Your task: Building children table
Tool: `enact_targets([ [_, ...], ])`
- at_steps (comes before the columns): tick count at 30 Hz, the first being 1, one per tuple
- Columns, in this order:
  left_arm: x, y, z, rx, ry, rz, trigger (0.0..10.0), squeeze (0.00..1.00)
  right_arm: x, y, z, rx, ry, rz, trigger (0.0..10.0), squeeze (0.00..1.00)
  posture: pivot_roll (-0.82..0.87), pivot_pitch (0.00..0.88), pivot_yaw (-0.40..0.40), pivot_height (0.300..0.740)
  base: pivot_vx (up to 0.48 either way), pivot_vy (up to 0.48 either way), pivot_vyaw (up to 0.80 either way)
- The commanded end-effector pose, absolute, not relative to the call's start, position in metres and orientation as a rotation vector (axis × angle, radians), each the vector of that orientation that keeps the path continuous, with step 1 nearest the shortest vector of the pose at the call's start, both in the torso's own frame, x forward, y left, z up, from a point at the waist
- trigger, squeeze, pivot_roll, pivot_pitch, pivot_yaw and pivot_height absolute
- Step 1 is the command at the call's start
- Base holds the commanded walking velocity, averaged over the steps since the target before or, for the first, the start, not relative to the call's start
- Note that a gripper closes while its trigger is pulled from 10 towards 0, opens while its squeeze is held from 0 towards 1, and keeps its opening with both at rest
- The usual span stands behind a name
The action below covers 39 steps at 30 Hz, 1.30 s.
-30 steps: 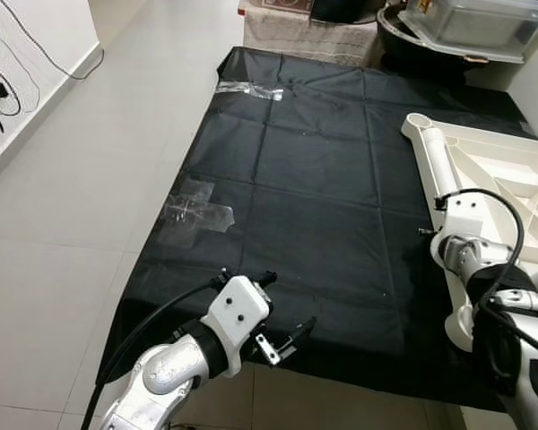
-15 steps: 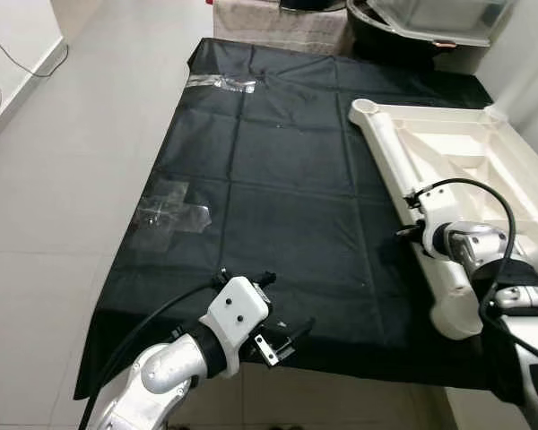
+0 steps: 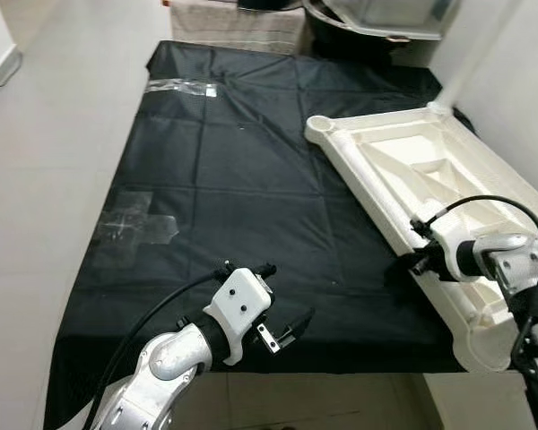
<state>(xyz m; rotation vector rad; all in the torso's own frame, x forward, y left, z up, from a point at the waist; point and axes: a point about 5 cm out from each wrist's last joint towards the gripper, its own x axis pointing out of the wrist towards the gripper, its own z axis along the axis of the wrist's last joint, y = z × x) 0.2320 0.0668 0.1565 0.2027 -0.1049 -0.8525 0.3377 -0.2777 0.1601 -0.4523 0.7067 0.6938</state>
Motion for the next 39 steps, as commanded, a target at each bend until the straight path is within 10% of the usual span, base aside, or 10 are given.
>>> enact_targets([
  [1,0.231,0.062,0.152,0.205,-0.097,-0.863,10.0,0.0,0.326,-0.232,0.133,-0.479,0.77,1.062,0.0,0.0,0.06,0.137,-0.123,0.74,0.0,0.0,0.0],
  [24,0.241,0.057,0.151,0.237,-0.151,-0.857,10.0,0.0,0.334,-0.226,0.163,-0.908,0.541,1.161,0.0,0.0,0.05,0.098,-0.134,0.74,0.0,0.0,0.0],
  [25,0.241,0.057,0.151,0.239,-0.155,-0.858,10.0,0.0,0.338,-0.228,0.165,-0.942,0.542,1.123,7.4,0.0,0.05,0.096,-0.133,0.74,0.0,0.0,0.0],
  [26,0.24,0.057,0.151,0.24,-0.157,-0.861,10.0,0.0,0.342,-0.229,0.167,-0.961,0.53,1.088,10.0,0.0,0.05,0.096,-0.134,0.74,0.0,0.0,0.0],
  [29,0.239,0.057,0.151,0.244,-0.159,-0.866,10.0,0.0,0.348,-0.23,0.171,-0.964,0.511,1.053,10.0,0.0,0.05,0.096,-0.134,0.74,0.0,0.0,0.0],
  [30,0.238,0.057,0.151,0.245,-0.159,-0.868,10.0,0.0,0.35,-0.23,0.174,-0.929,0.513,1.039,10.0,0.62,0.05,0.097,-0.133,0.74,0.0,0.0,0.0],
  [31,0.238,0.057,0.15,0.247,-0.16,-0.87,10.0,0.0,0.352,-0.228,0.178,-0.866,0.5,1.052,10.0,1.0,0.05,0.097,-0.133,0.74,0.0,0.0,0.0],
  [35,0.238,0.057,0.15,0.247,-0.158,-0.869,10.0,0.0,0.352,-0.227,0.18,-0.865,0.494,1.061,10.0,1.0,0.05,0.1,-0.132,0.74,0.0,0.0,0.0],
  [36,0.238,0.057,0.149,0.246,-0.158,-0.869,10.0,0.0,0.354,-0.227,0.181,-0.87,0.486,1.05,10.0,0.0,0.05,0.099,-0.133,0.74,0.0,0.0,0.0],
  [39,0.238,0.057,0.149,0.245,-0.158,-0.868,10.0,0.0,0.356,-0.225,0.183,-0.862,0.486,1.045,10.0,0.0,0.05,0.104,-0.134,0.74,0.0,0.0,0.0],
])
